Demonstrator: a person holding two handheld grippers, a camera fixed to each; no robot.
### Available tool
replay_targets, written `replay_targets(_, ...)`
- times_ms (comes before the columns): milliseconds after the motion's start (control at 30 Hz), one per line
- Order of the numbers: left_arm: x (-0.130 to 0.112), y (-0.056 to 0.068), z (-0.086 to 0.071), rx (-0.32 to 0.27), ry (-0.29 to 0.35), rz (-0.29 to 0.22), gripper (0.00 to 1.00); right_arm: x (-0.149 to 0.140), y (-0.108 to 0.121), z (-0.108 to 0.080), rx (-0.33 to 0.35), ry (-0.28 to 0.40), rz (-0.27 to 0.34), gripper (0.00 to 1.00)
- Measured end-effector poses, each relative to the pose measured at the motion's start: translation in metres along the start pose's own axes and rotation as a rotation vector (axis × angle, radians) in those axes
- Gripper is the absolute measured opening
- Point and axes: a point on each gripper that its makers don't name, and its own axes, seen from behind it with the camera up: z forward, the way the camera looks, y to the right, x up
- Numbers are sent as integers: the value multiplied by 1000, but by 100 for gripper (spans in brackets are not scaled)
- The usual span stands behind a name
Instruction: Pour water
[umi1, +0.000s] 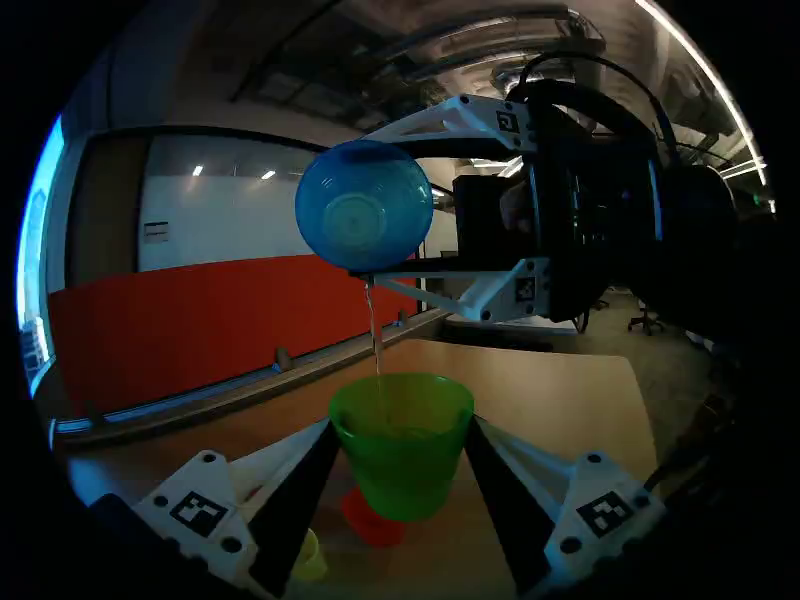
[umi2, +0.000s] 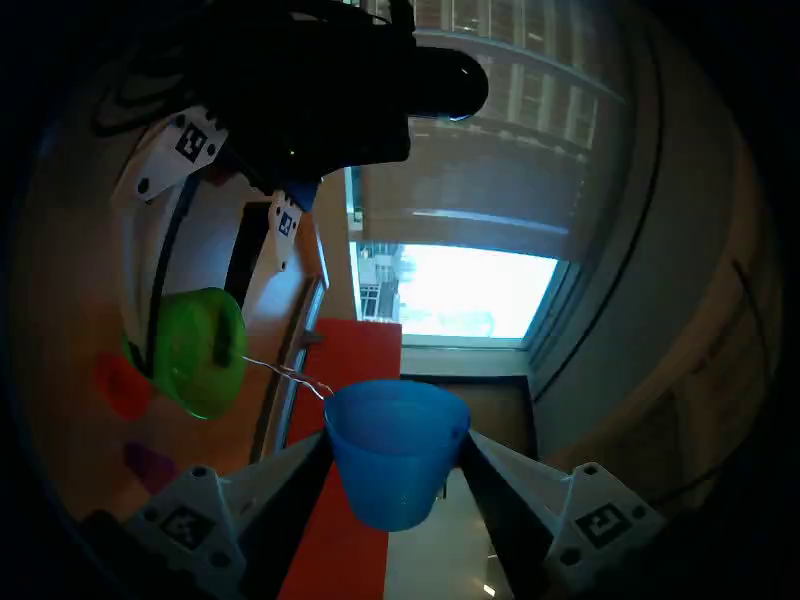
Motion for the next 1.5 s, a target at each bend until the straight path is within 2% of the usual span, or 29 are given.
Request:
replay_targets(200,0,0,0,2,-2,4,85,1,1,-1,1,-1,-13,89)
replay_targets(367,2,0,-1,1,0,4,85,0,0,-1,3,1,7,89)
replay_targets(567,3,0,-1,4,1,5,85,0,0,-4,2,9,78,89)
replay_targets(667,4,0,0,5,1,5,85,-1,-3,-6,4,11,138,89)
replay_targets(900,4,0,-1,7,-3,10,85,-6,-10,-13,9,14,344,89)
replay_targets(1200,2,-2,-1,13,-12,13,85,-6,-20,-24,28,23,659,89)
replay_targets(1500,-1,-3,-2,16,-24,15,85,-1,-38,-34,82,37,1022,89)
